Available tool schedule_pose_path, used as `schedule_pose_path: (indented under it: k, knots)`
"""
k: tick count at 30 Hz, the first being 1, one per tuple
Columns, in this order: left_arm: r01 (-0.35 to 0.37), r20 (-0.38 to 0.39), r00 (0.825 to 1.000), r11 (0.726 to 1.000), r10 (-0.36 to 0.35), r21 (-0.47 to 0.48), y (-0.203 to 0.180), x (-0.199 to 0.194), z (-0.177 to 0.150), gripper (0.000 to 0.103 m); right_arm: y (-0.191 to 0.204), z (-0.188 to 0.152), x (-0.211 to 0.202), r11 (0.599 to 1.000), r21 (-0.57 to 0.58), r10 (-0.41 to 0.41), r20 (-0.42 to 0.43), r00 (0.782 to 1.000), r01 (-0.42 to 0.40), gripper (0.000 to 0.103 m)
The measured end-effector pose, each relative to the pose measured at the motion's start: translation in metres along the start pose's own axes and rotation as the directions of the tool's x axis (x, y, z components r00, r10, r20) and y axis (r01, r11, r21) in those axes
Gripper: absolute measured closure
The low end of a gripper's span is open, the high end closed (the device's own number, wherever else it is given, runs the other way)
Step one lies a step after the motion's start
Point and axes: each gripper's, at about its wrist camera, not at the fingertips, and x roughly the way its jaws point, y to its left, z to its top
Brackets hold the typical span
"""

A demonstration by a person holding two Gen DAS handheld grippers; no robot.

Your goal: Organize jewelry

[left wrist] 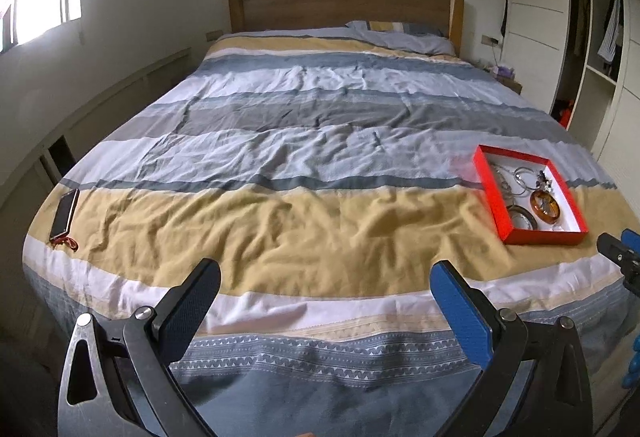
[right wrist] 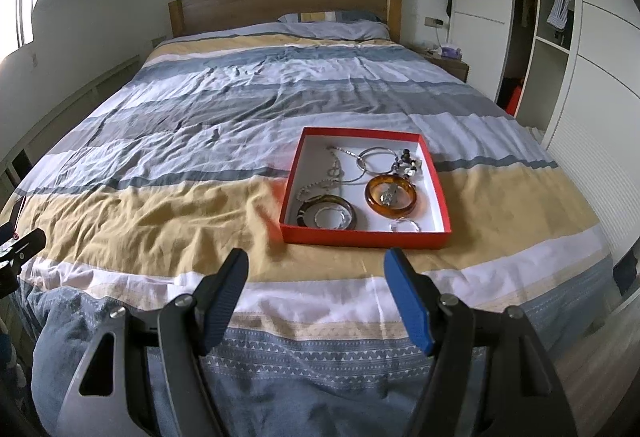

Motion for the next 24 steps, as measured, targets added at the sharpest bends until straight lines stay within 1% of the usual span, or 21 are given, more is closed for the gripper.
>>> schedule_pose_path:
  k: [12,19,24]
  knots:
    - [0.016,-0.018,1.0,1.0,-0.016,0.004,-0.0015,0.0057,-0.0043,0.001,-0.0034,-0.0048,0.0055,1.0,0.005,0.005,-0.012,1.0,-0.005,0.034]
    - [0.012,-0.017,1.0,1.0,-0.012,0.014,-0.0027,0.0069,-0.0055,0.001,0.0012,-0.0057,0.0083,1.0,-0.003,0.0,-0.019,1.0,0.0,0.034]
    - [0.02,-0.021,1.0,1.0,-0.019,0.004,-0.0017,0.0085,-0.0063,0.001,0.0039,-0.007,0.0095,1.0,-0.009,-0.005,-0.026,1.0,0.005,0.034]
